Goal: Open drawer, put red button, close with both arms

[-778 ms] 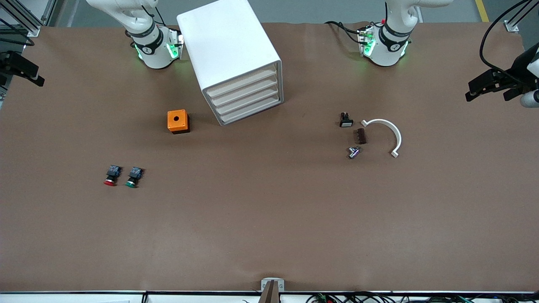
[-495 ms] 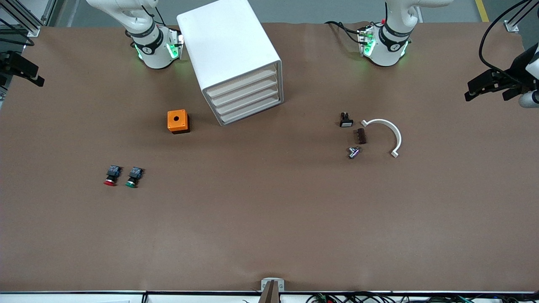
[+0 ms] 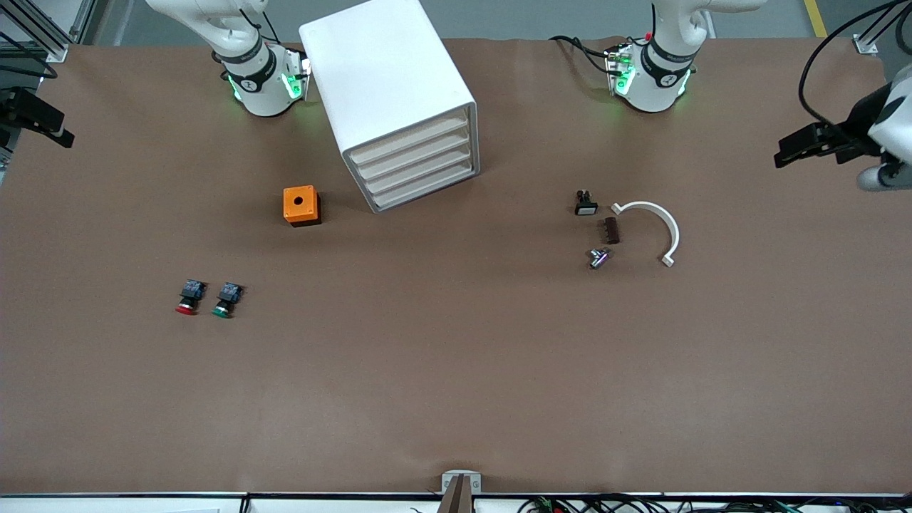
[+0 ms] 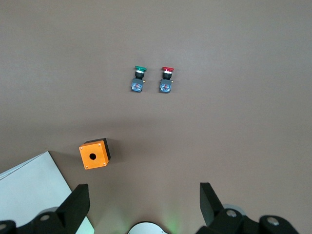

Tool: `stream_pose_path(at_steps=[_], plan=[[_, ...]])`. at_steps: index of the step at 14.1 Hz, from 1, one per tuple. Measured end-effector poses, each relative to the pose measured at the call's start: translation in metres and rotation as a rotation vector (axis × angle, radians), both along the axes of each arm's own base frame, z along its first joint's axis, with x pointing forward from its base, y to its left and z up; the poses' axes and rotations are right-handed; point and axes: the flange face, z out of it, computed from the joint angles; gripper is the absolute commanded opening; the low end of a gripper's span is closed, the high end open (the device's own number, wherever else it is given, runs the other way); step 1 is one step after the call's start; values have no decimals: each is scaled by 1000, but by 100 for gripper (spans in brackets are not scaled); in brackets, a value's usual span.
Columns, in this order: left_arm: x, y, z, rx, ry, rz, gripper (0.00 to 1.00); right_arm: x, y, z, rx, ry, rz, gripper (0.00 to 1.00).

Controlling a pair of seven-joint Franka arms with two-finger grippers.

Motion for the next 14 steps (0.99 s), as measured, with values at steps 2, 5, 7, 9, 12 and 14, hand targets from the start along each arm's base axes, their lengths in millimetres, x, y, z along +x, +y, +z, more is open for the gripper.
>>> stream_pose_path(at_steps=[2, 5, 7, 9, 12, 14], plan=[[20, -11, -36, 13, 44, 6, 100, 1, 3, 0, -1, -2, 6, 100], [54, -41, -93, 44, 45, 96, 100, 1, 4, 0, -1, -3, 8, 100], [70, -71, -125, 74, 28, 173, 100, 1, 4, 1, -2, -5, 8, 100], [80, -98, -146, 103, 9, 264, 100, 1, 4, 1, -2, -10, 8, 100], [90, -130, -156, 135, -9, 380, 100, 2, 3, 3, -3, -22, 21, 100], [96, -154, -158, 139, -6, 485, 100, 5, -1, -3, -4, -9, 25, 100]])
